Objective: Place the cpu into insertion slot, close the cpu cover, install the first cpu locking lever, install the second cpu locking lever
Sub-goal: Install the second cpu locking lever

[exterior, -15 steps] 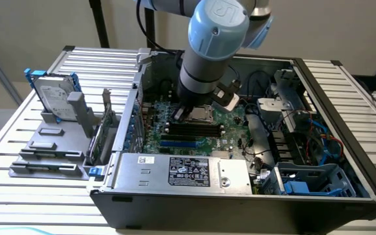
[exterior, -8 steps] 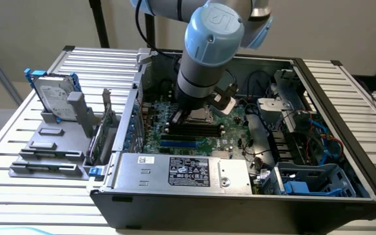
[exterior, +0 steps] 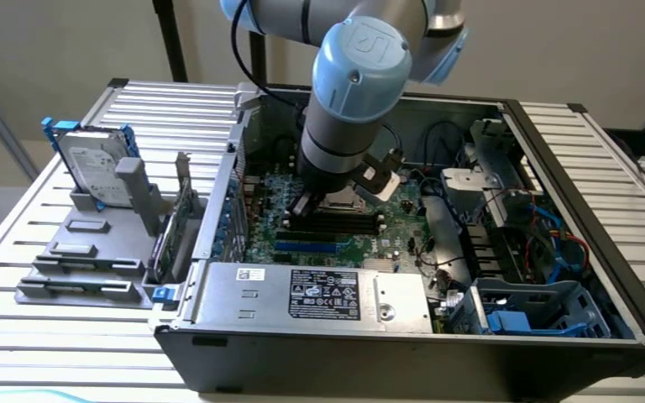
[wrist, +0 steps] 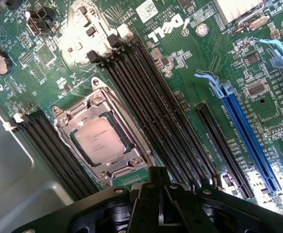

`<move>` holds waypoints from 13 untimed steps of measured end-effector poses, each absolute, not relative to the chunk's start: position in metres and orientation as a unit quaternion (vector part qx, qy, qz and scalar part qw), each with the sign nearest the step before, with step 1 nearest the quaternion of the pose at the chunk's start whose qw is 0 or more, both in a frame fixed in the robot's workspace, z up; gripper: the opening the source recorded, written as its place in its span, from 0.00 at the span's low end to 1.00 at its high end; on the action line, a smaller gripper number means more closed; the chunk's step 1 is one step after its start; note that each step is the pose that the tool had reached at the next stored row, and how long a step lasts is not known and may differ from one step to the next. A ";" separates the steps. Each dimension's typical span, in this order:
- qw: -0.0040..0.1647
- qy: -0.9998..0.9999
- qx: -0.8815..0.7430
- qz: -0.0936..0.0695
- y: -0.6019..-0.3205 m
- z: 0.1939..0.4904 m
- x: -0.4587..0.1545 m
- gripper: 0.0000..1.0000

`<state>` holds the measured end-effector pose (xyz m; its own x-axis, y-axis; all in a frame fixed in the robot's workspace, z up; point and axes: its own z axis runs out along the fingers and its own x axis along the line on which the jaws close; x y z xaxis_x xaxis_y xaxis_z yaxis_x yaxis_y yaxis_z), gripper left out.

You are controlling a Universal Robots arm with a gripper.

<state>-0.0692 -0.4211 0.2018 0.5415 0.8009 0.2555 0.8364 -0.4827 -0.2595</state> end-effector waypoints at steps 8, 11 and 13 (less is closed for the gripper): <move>0.179 -0.476 -0.860 -0.050 -0.418 0.196 -0.072 0.11; 0.179 -0.476 -0.860 -0.050 -0.416 0.195 -0.072 0.11; 0.179 -0.476 -0.860 -0.050 -0.415 0.194 -0.073 0.11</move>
